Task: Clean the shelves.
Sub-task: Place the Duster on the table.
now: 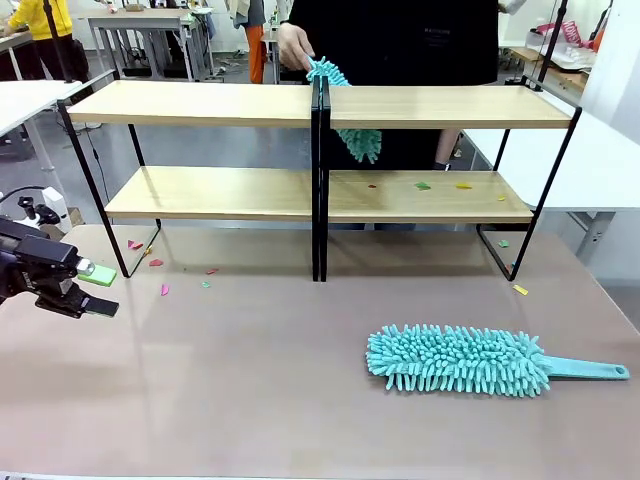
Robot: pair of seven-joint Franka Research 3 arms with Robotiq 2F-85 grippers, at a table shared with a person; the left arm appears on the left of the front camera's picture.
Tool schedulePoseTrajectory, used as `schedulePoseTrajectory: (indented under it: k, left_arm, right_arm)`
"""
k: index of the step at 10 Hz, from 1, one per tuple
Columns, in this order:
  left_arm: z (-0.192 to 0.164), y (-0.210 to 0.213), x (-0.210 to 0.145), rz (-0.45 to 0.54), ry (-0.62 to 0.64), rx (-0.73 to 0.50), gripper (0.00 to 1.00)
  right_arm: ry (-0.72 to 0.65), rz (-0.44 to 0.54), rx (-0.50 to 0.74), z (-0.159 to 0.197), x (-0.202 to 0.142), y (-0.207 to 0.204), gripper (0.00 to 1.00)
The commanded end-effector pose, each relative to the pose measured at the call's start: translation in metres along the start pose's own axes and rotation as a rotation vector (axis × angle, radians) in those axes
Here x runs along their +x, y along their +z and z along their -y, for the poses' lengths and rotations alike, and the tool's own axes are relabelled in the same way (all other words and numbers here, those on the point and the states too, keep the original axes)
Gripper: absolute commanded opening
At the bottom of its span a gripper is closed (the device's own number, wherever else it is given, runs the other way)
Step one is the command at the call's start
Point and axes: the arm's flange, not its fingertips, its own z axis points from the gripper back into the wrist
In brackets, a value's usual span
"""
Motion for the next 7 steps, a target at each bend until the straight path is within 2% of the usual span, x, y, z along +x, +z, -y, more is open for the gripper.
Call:
schedulePoseTrajectory:
  k: [1,2,3,4,7]
  left_arm:
    - [0.001,-0.002,-0.002,0.020,-0.015,-0.027,1.00]
    - [0.001,-0.002,-0.002,0.020,-0.015,-0.027,1.00]
    - [0.001,-0.002,-0.002,0.020,-0.015,-0.027,1.00]
    - [0.001,-0.002,-0.002,0.020,-0.015,-0.027,1.00]
    - [0.001,-0.002,-0.002,0.020,-0.015,-0.027,1.00]
  right_arm:
    - [-0.105,-0.072,0.125,-0.029,-0.025,-0.022,1.00]
    - [-0.205,-0.032,0.061,-0.037,-0.038,-0.026,1.00]
    - [-0.222,-0.155,0.001,-0.039,-0.051,-0.029,1.00]
    - [-0.089,-0.038,0.094,-0.021,-0.026,-0.020,1.00]
    - [-0.089,-0.038,0.094,-0.021,-0.026,-0.020,1.00]
